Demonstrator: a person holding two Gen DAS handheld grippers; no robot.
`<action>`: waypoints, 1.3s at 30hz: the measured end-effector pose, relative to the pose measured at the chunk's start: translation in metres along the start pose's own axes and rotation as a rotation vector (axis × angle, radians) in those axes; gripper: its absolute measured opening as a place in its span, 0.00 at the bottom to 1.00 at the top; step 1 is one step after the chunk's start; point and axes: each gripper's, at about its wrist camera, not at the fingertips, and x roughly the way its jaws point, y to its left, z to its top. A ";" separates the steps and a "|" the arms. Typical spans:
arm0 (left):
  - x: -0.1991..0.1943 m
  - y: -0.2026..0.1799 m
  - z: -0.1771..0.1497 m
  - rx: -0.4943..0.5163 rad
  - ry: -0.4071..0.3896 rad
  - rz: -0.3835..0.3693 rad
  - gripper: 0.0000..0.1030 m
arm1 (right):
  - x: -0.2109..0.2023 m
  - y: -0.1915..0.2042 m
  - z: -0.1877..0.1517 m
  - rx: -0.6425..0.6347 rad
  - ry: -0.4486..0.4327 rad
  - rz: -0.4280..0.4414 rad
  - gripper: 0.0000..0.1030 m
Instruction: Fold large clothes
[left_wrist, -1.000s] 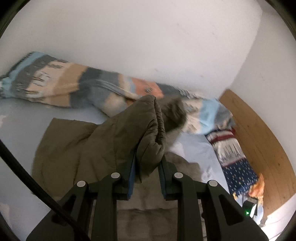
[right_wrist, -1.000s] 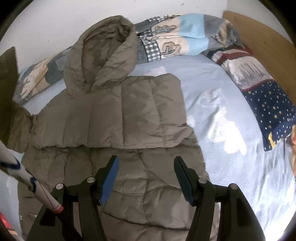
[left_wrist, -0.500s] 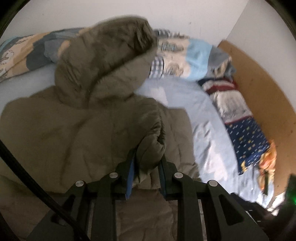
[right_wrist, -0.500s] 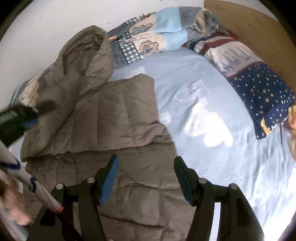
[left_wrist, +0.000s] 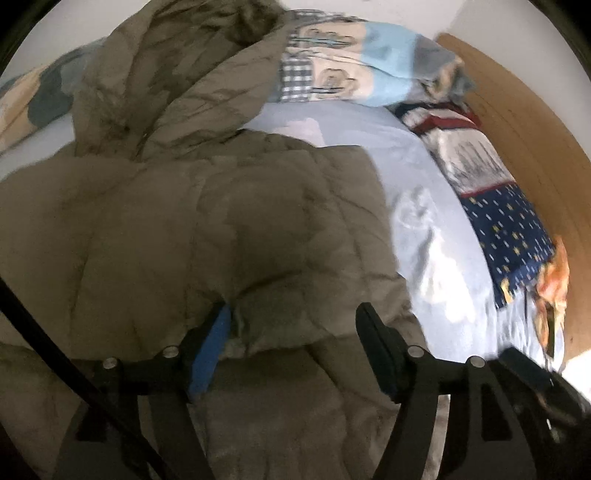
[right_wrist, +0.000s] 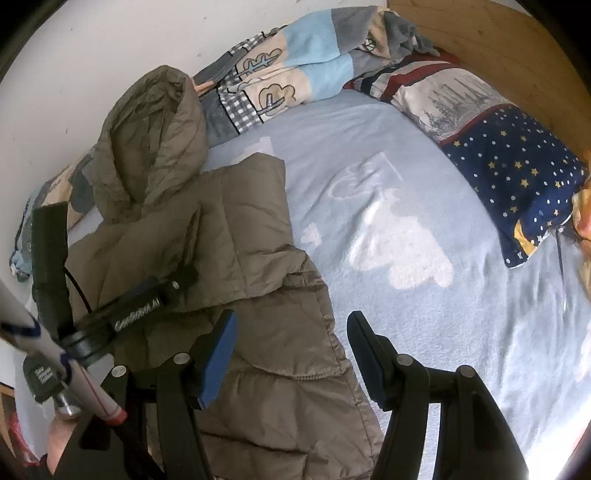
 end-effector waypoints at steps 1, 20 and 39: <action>-0.007 -0.001 -0.002 0.009 -0.003 -0.012 0.67 | 0.000 -0.001 0.001 0.007 -0.001 0.004 0.64; -0.119 0.270 -0.050 -0.448 -0.223 0.259 0.71 | 0.058 0.036 0.000 0.265 0.083 0.371 0.73; -0.099 0.264 -0.039 -0.339 -0.170 0.330 0.71 | 0.091 0.062 0.004 0.312 0.014 0.408 0.19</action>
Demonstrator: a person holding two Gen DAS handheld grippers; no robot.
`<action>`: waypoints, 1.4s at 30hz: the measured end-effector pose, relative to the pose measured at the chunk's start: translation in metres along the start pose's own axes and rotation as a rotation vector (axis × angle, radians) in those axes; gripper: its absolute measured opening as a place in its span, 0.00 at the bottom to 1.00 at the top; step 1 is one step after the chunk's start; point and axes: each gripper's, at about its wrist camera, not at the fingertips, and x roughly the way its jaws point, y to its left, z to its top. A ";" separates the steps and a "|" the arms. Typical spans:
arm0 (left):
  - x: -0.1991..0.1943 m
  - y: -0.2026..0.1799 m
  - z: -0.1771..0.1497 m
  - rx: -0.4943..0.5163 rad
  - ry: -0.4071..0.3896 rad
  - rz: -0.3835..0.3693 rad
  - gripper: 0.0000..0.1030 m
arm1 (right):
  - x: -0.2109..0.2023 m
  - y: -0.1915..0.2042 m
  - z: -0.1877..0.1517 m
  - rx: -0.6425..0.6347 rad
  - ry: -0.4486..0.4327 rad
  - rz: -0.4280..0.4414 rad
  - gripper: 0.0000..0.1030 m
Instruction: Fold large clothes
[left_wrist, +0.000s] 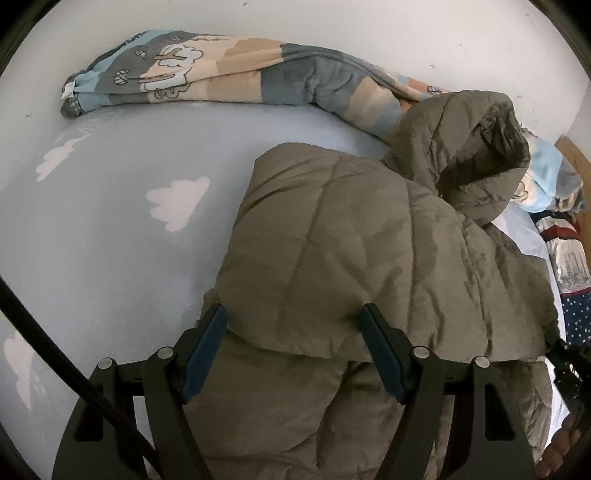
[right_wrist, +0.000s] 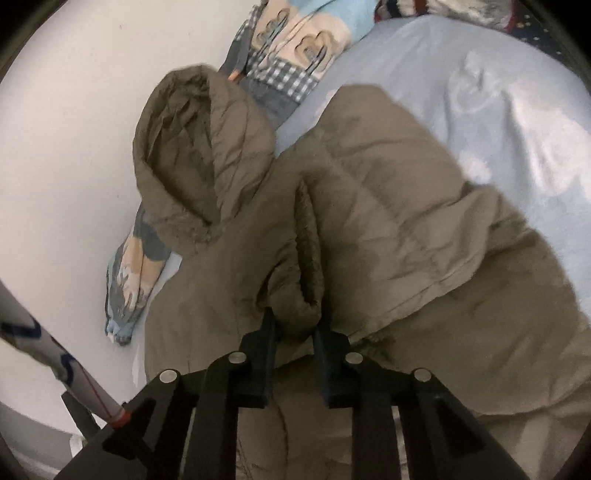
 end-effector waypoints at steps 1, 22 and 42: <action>0.000 -0.001 0.000 0.003 0.000 0.001 0.71 | -0.004 0.001 0.000 -0.018 -0.013 -0.017 0.19; 0.008 -0.003 -0.004 0.036 0.038 0.096 0.73 | 0.005 -0.001 -0.001 -0.254 -0.035 -0.475 0.52; -0.087 -0.106 -0.101 0.356 -0.047 0.121 0.73 | -0.102 0.048 -0.066 -0.290 -0.052 -0.252 0.59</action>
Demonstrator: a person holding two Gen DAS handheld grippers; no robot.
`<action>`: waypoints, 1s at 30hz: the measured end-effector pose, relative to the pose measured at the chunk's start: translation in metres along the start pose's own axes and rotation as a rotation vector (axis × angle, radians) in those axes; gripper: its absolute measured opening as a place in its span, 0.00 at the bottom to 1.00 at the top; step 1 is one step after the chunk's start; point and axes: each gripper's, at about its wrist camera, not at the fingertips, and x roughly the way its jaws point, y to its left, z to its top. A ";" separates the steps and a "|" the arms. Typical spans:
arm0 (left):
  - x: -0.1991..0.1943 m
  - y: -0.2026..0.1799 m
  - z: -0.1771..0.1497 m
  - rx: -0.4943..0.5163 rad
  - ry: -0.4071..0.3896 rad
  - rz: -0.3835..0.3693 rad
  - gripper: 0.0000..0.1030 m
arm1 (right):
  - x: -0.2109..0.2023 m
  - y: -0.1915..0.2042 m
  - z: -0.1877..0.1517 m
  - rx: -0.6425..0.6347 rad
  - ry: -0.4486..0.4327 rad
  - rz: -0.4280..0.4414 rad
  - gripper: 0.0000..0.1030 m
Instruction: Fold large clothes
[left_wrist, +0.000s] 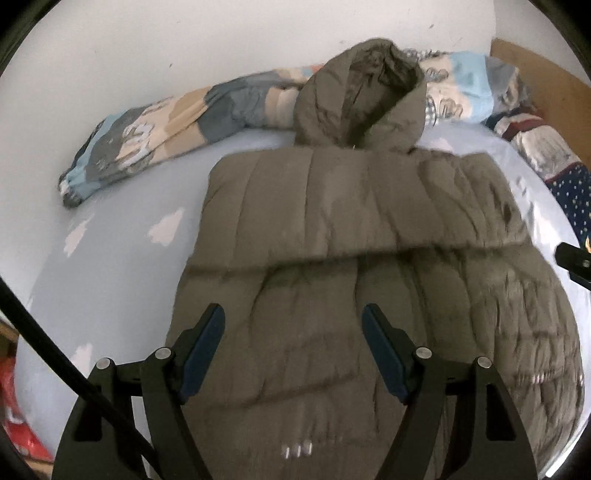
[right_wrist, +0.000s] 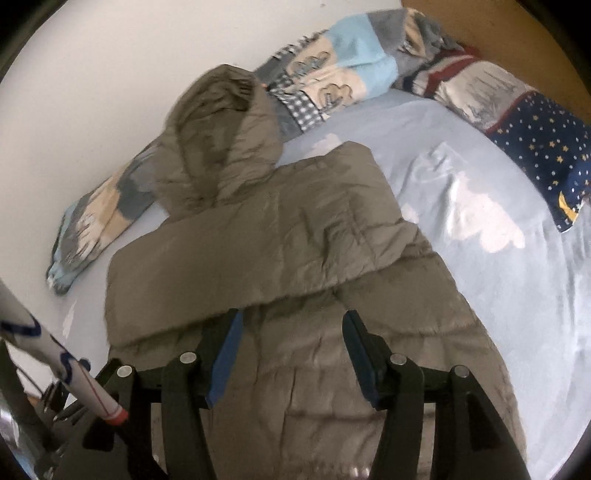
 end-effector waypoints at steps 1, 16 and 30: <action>-0.002 0.000 -0.007 -0.011 0.018 -0.010 0.73 | -0.005 -0.003 -0.005 0.005 0.001 0.000 0.59; 0.076 0.000 -0.037 -0.015 0.150 0.029 0.74 | 0.054 -0.025 -0.036 0.000 0.193 -0.076 0.61; 0.066 0.010 -0.010 0.006 0.001 0.061 0.74 | 0.058 0.015 -0.018 -0.125 0.082 -0.114 0.61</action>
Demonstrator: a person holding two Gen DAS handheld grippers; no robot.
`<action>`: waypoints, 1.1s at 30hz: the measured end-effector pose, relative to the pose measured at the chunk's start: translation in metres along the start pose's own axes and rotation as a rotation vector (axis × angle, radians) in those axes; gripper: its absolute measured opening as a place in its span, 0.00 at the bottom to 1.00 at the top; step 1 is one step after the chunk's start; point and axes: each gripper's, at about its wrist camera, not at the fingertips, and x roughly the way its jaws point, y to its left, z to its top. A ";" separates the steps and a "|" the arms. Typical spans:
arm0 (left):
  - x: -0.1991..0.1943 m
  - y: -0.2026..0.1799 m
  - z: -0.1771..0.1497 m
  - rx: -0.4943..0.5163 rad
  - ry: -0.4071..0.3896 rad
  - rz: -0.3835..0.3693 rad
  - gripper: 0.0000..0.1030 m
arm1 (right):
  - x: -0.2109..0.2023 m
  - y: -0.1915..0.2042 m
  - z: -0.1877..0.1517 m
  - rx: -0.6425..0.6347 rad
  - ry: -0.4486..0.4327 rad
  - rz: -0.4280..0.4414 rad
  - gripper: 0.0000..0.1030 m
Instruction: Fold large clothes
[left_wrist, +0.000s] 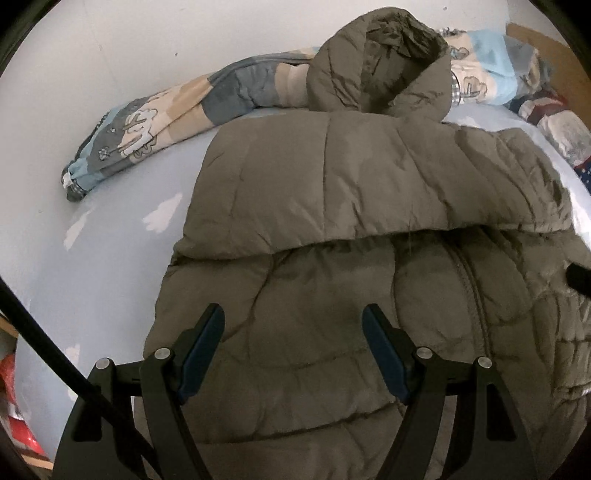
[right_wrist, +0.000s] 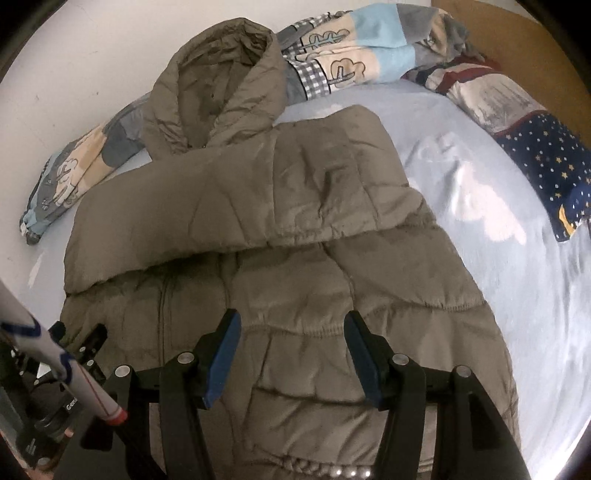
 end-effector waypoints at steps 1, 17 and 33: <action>-0.001 0.002 0.001 -0.006 -0.005 -0.002 0.74 | 0.000 0.001 0.001 -0.002 0.001 0.001 0.61; -0.031 0.014 0.008 -0.039 -0.140 -0.002 0.74 | -0.006 0.006 0.000 -0.031 -0.023 0.001 0.62; -0.037 0.023 0.016 -0.043 -0.185 0.012 0.74 | -0.012 0.001 0.004 -0.042 -0.062 -0.036 0.63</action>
